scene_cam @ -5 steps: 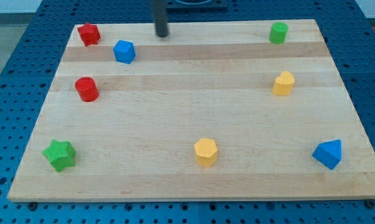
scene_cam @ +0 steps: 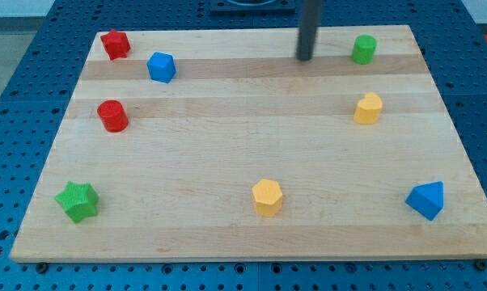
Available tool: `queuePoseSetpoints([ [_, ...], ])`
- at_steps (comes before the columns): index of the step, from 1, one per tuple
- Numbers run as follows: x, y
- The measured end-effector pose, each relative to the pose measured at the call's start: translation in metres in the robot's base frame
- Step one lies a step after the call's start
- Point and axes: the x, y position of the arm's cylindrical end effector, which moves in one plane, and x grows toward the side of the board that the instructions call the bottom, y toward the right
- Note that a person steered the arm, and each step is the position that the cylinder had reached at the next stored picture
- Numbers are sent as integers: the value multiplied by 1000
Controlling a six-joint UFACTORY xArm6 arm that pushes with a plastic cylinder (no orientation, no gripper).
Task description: Slide the green circle right bottom to the blue cube
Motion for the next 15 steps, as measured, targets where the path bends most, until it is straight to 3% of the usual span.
queuePoseSetpoints([
  [1, -40, 16],
  [2, -84, 94],
  [3, -66, 177],
  [4, -5, 157],
  [5, 34, 65],
  [6, 41, 45],
  [8, 20, 194],
  [9, -13, 188],
  [10, -18, 138],
  [11, 34, 54],
  [12, 76, 15],
  [13, 65, 82],
  [14, 24, 159],
  [15, -24, 149],
])
